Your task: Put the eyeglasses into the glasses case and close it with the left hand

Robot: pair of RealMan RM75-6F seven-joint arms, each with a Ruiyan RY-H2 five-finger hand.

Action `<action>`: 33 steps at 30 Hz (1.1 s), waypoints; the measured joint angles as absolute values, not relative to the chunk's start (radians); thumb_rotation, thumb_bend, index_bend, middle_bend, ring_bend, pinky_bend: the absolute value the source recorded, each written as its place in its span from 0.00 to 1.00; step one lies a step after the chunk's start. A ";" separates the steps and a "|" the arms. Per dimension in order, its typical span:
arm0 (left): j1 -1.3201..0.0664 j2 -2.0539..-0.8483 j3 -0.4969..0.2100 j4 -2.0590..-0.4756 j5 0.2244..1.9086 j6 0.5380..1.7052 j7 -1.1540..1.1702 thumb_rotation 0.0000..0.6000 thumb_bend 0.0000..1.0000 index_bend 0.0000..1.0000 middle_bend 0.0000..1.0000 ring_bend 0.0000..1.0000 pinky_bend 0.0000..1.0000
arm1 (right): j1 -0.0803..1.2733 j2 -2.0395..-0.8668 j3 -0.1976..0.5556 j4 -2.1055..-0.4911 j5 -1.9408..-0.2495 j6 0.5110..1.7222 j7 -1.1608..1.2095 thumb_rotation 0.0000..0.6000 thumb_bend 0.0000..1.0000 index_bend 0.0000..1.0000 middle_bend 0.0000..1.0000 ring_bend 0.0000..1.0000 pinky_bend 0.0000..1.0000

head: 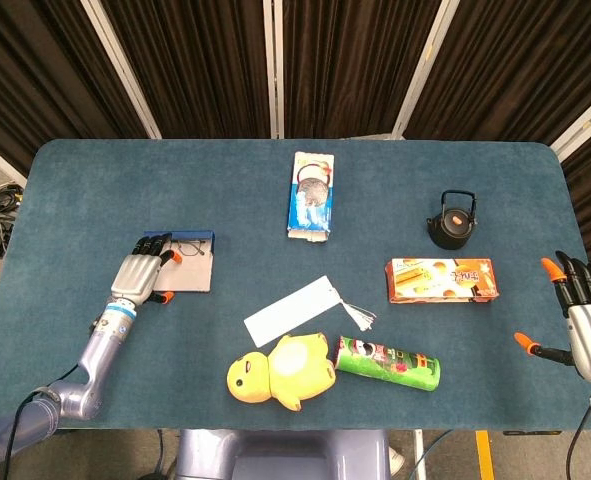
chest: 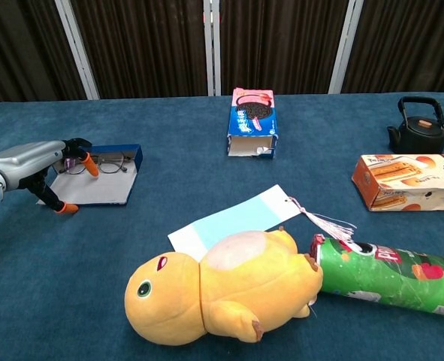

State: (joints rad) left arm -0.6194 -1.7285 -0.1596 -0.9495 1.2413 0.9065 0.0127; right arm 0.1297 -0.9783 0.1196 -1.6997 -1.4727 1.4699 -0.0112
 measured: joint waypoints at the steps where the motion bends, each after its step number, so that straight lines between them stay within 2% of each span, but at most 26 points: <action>1: -0.620 -1.727 -0.161 -0.951 1.239 0.905 0.014 1.00 0.48 0.31 0.00 0.00 0.00 | 0.130 -0.978 0.120 -1.700 -1.473 1.470 -0.011 1.00 0.00 0.00 0.00 0.00 0.00; 16: -0.626 -1.710 -0.172 -0.969 1.225 0.898 0.030 1.00 0.48 0.32 0.00 0.00 0.00 | 0.131 -0.979 0.120 -1.698 -1.470 1.466 -0.012 1.00 0.00 0.00 0.00 0.00 0.00; 22: -0.648 -1.731 -0.189 -0.928 1.213 0.879 0.022 1.00 0.51 0.34 0.00 0.00 0.00 | 0.132 -0.982 0.119 -1.697 -1.469 1.464 -0.018 1.00 0.00 0.00 0.00 0.00 0.00; 25: -0.658 -1.739 -0.197 -0.913 1.210 0.870 0.013 1.00 0.52 0.39 0.00 0.00 0.00 | 0.132 -0.983 0.120 -1.697 -1.466 1.464 -0.019 1.00 0.00 0.00 0.00 0.00 0.00; 33: -0.649 -1.732 -0.187 -0.929 1.217 0.877 0.000 1.00 0.53 0.59 0.00 0.00 0.00 | 0.134 -0.985 0.120 -1.695 -1.464 1.459 -0.020 1.00 0.00 0.00 0.00 0.00 0.00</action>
State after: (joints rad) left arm -0.6489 -1.7322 -0.1867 -0.9291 1.2171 0.8766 -0.0001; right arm 0.1340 -0.9847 0.1196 -1.6948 -1.4637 1.4594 -0.0205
